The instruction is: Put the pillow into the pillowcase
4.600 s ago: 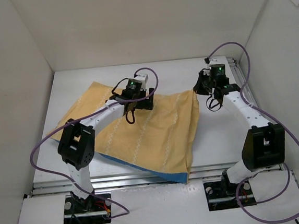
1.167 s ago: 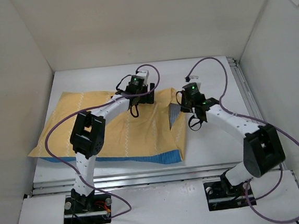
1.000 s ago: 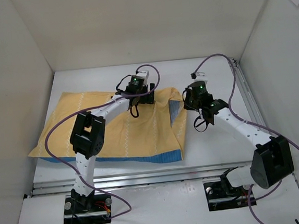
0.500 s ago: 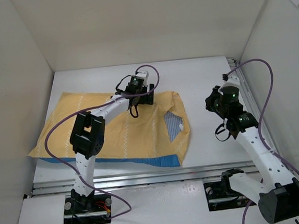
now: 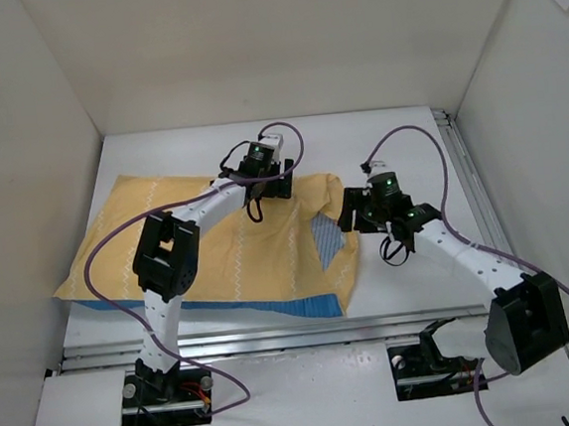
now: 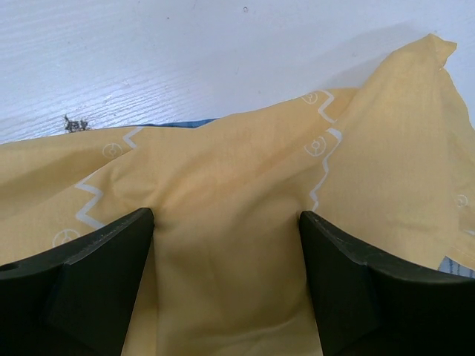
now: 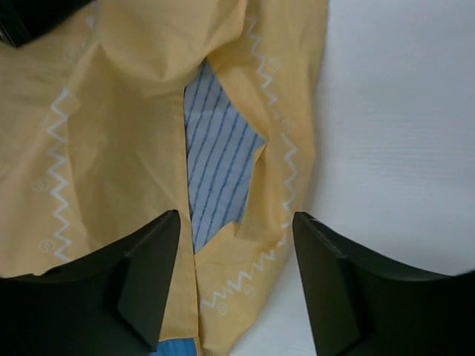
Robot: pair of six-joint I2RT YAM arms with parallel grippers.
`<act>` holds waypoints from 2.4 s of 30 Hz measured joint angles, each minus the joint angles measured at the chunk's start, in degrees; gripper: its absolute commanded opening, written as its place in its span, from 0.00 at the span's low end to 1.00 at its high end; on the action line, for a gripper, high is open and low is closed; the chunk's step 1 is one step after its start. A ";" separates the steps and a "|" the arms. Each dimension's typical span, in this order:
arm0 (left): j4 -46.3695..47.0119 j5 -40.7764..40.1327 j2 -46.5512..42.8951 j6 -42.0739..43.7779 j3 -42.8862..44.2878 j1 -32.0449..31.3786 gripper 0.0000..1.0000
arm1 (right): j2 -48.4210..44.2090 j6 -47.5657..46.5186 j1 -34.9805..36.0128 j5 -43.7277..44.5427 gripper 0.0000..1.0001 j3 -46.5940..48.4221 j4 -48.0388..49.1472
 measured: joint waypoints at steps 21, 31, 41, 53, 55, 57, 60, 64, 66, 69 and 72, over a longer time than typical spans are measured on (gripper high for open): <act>-6.60 1.79 -12.66 3.91 0.02 -3.13 0.76 | 20.06 0.28 8.52 6.32 0.00 -0.70 1.95; -7.58 8.66 -12.79 4.61 -2.40 -12.41 0.76 | -3.50 1.81 2.14 7.80 0.00 -5.46 0.33; -7.04 7.15 1.01 -0.33 2.43 -12.15 0.72 | -10.10 1.79 -1.42 7.26 0.00 -7.08 -2.12; -2.47 -7.72 0.31 -8.72 -3.52 -11.89 0.33 | -12.02 2.51 -2.12 4.96 0.00 -9.09 -2.67; -2.71 -10.86 -0.28 -9.77 -4.59 -11.52 0.11 | -12.02 3.04 -2.12 4.24 0.00 -10.49 -2.62; -2.99 -12.74 -0.31 -10.62 -4.61 -10.80 0.00 | -12.02 3.43 -2.12 3.65 0.00 -11.91 -2.60; -2.99 -12.85 -0.31 -11.04 -4.63 -9.90 0.00 | -12.02 3.78 -2.12 2.86 0.00 -13.16 -2.49; -1.88 -9.29 -1.22 -9.33 -5.55 -9.27 0.00 | -11.91 3.96 -2.12 2.58 0.00 -13.51 -2.10; -1.42 -6.01 -2.21 -7.56 -6.08 -8.85 0.00 | -11.50 3.93 -2.12 2.58 0.00 -13.64 -1.88; -1.20 0.09 -4.55 -4.74 -6.95 -8.00 0.00 | -9.84 3.93 -1.97 2.21 0.00 -14.27 -1.01; -1.11 5.51 -8.55 -2.08 -8.37 -7.02 0.00 | -7.45 4.11 -1.11 1.05 0.00 -15.34 0.63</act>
